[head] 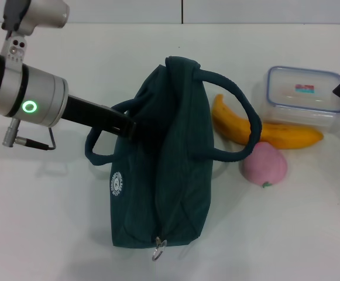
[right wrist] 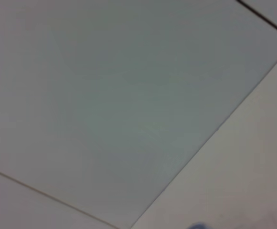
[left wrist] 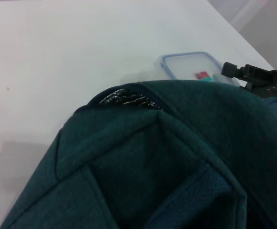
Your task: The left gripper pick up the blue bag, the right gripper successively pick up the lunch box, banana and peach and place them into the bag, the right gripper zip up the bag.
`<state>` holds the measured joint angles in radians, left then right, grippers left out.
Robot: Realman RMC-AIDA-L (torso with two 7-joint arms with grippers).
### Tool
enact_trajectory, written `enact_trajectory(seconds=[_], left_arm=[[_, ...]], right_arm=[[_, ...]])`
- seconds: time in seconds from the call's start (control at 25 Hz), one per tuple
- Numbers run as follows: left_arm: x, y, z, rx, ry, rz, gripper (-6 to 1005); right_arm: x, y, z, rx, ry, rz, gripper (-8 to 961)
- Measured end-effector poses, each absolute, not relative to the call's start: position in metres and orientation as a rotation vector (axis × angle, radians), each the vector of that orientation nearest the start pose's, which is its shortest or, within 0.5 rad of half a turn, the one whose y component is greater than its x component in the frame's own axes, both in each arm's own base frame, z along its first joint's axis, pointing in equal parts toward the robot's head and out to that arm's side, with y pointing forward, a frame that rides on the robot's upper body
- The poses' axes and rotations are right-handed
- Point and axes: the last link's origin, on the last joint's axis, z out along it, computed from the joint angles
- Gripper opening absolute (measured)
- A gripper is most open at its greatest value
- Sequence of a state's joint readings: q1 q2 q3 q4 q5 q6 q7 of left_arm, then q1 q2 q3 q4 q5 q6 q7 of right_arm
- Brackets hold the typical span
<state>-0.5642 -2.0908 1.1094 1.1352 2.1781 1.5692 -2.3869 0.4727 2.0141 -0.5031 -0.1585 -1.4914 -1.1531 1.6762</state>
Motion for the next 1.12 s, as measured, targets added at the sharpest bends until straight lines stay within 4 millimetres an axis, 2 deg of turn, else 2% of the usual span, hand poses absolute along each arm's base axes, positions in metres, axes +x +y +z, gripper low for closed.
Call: enact_trajectory(seconds=[0.24,0.48,0.84,1.12], left_arm=[[-0.188,0.348,0.0,-2.757,-1.255,-0.166,76],[-0.188,0.348,0.0,-2.756,-1.257,-0.166,76],[-0.186,0.35,0.0,-2.756,-1.248,-0.168,77],[-0.185,0.35,0.0,-2.755,-1.25,-0.169,77]], right_arm=[[0.343,0.335,-0.002,-1.616,1.654,1.218,355],[0.338,0.334,-0.002,-1.61,1.684,1.271,266],[0.327,0.332,-0.002,-1.62,1.734,1.369,225],[0.328,0.329,-0.009,-1.463,1.903,1.468,213]])
